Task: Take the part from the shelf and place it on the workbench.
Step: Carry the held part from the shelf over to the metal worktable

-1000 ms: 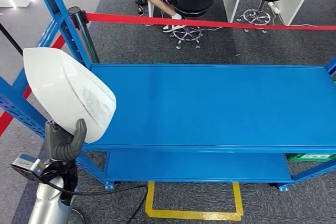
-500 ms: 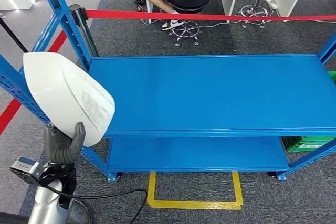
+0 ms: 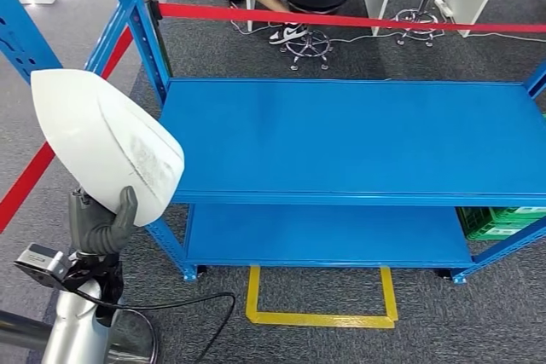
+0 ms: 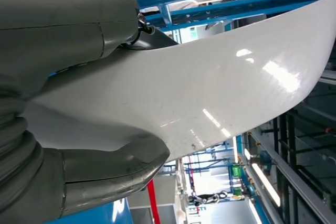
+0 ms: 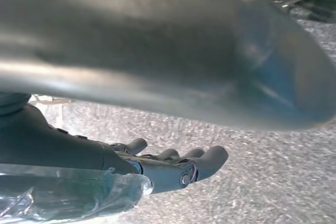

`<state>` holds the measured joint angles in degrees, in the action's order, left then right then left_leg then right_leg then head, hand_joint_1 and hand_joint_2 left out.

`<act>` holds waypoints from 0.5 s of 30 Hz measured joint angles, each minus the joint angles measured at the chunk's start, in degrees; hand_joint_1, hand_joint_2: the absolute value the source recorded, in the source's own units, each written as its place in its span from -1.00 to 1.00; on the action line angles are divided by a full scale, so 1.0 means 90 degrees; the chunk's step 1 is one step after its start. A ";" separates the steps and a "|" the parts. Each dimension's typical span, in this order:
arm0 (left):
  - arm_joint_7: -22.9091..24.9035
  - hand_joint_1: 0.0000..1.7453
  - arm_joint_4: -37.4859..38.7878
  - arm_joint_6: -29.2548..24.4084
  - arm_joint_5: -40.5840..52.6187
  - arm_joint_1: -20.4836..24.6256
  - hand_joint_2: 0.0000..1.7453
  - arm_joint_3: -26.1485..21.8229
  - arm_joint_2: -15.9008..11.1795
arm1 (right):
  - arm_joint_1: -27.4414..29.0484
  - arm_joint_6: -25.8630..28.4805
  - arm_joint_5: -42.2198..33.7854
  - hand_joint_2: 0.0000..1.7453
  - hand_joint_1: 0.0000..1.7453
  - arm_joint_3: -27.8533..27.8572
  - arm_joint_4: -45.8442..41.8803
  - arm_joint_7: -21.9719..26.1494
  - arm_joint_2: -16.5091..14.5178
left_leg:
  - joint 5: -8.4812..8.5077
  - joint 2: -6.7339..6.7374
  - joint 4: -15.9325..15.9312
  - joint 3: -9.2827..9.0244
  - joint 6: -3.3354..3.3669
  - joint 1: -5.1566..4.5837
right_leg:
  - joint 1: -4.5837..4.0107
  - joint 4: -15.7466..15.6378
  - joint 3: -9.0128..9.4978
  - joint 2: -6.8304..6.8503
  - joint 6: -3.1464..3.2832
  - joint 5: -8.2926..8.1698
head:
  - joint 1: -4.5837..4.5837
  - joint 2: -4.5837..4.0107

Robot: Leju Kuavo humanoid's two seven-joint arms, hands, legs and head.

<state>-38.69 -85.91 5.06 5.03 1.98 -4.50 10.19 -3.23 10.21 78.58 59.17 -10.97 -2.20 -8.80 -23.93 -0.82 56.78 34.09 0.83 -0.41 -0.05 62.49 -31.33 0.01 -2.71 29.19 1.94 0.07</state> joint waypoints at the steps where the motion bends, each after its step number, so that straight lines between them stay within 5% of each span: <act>1: 0.0000 1.00 0.0005 -0.0001 -0.0026 0.0017 1.00 0.0000 -0.0001 | -0.0013 0.0015 0.0012 -1.00 -1.00 0.0002 -0.0001 0.0052 0.0000 | 0.0034 0.0003 0.0003 0.0020 -0.0027 -0.0006 | -0.0020 -0.0338 0.0205 -0.0011 0.0025 -0.0040 | 0.0003 0.0000; 5: 0.0000 1.00 0.0038 0.0000 -0.0064 0.0029 1.00 0.0002 -0.0002 | -0.0028 0.0174 0.0035 -1.00 -1.00 0.0004 -0.0002 0.0204 -0.0011 | 0.0129 0.0012 0.0006 0.0088 -0.0169 -0.0009 | -0.0029 -0.0622 0.0254 -0.0011 0.0127 -0.0124 | 0.0009 0.0000; 7: 0.0000 1.00 0.0049 -0.0008 -0.0046 0.0017 1.00 0.0002 -0.0002 | -0.0030 0.0251 0.0029 -1.00 -1.00 0.0013 -0.0004 0.0231 -0.0018 | -0.0192 0.0013 0.0303 0.0225 -0.0248 0.0001 | 0.0004 -0.0660 0.0171 0.0012 0.0206 -0.0238 | 0.0026 0.0000; 9: 0.0000 1.00 0.0066 -0.0010 -0.0044 0.0004 1.00 0.0002 -0.0002 | -0.0035 0.0289 0.0027 -1.00 -1.00 0.0028 -0.0005 0.0248 -0.0018 | -0.0746 0.0016 0.1060 0.0493 -0.0313 0.0031 | 0.0012 -0.0660 0.0057 0.0024 0.0247 -0.0337 | 0.0040 0.0000; 11: 0.0000 1.00 0.0089 -0.0010 -0.0044 -0.0016 1.00 0.0002 -0.0002 | -0.0032 0.0306 0.0008 -1.00 -1.00 0.0042 -0.0006 0.0267 -0.0018 | -0.0982 0.0017 0.1684 0.0647 -0.0346 0.0048 | 0.0011 -0.0655 -0.0069 0.0030 0.0246 -0.0425 | 0.0040 0.0000; 13: 0.0000 1.00 0.0104 -0.0022 -0.0049 -0.0037 1.00 0.0002 -0.0002 | -0.0027 0.0338 -0.0091 -1.00 -1.00 0.0072 -0.0005 0.0302 -0.0019 | -0.0736 0.0019 0.1488 0.0393 -0.0340 0.0050 | 0.0011 -0.0647 -0.0176 0.0034 0.0225 -0.0500 | 0.0043 0.0000; 15: 0.0000 1.00 0.0107 -0.0049 -0.0063 -0.0060 1.00 0.0002 -0.0002 | -0.0029 0.0382 -0.0250 -1.00 -1.00 0.0149 -0.0005 0.0322 -0.0020 | -0.0434 0.0028 0.0641 -0.0195 -0.0305 0.0045 | 0.0000 -0.0636 -0.0241 0.0032 0.0184 -0.0555 | 0.0044 0.0000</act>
<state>-38.69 -84.95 4.62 4.47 1.44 -4.48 10.16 -3.49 13.64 76.33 60.51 -11.02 0.70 -8.98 -27.84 -0.56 62.55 32.34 -1.92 -0.01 -0.04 56.76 -33.50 0.30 -1.05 24.20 2.34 0.07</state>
